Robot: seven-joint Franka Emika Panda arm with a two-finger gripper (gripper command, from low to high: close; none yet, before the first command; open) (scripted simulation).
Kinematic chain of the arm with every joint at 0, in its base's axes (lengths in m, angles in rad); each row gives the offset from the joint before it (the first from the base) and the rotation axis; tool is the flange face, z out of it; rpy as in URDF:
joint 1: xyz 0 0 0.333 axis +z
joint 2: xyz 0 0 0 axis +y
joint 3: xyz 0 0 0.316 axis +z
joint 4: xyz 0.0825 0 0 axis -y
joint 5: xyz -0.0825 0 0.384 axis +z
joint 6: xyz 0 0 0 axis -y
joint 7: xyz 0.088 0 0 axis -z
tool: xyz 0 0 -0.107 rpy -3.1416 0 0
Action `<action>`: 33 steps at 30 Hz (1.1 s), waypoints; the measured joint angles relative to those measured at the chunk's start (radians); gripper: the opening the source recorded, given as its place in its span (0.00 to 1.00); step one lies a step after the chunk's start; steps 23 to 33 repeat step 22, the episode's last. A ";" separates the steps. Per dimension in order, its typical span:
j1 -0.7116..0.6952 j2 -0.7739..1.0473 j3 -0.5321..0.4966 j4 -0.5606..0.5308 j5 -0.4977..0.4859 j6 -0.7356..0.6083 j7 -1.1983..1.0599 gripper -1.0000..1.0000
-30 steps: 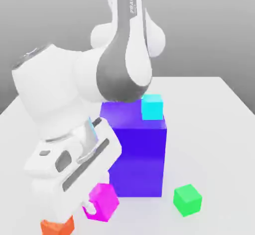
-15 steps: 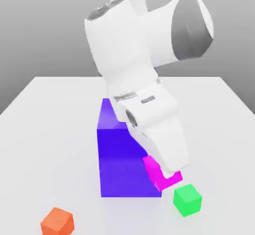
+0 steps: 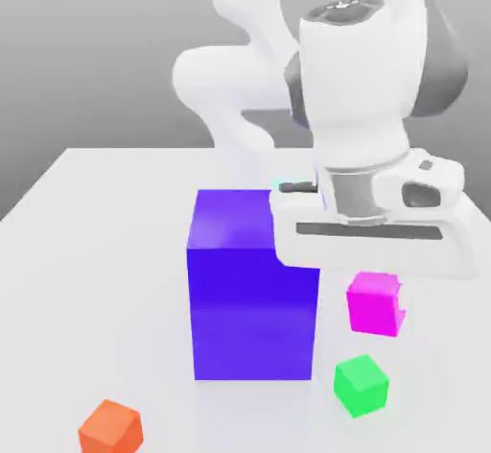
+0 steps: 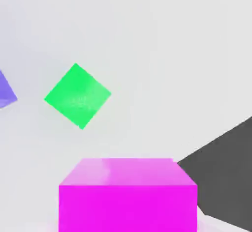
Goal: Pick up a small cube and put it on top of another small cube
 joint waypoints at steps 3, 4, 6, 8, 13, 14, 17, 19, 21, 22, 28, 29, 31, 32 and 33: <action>0.013 0.019 0.013 -0.023 -0.088 0.011 -0.046 0.00; 0.017 0.028 0.017 -0.031 -0.119 0.013 -0.060 0.00; 0.024 0.047 0.024 -0.045 -0.182 0.017 -0.088 0.00; 0.040 0.070 0.021 -0.057 -0.241 0.022 -0.111 0.00; 0.045 0.145 0.007 -0.057 -0.314 0.090 -0.087 0.00; 0.047 0.162 0.003 -0.056 -0.326 0.106 -0.079 0.00; 0.058 0.219 -0.015 -0.053 -0.362 0.155 -0.054 0.00; 0.066 0.261 -0.030 -0.051 -0.383 0.190 -0.038 0.00; 0.068 0.274 -0.035 -0.051 -0.390 0.200 -0.033 1.00; 0.068 0.274 -0.035 -0.051 -0.390 0.200 -0.033 1.00; 0.068 0.274 -0.035 -0.051 -0.390 0.200 -0.033 1.00; 0.068 0.274 -0.035 -0.051 -0.390 0.200 -0.033 1.00; 0.068 0.274 -0.035 -0.051 -0.390 0.200 -0.033 1.00; 0.068 0.274 -0.035 -0.051 -0.390 0.200 -0.033 1.00; 0.068 0.274 -0.035 -0.051 -0.390 0.200 -0.033 1.00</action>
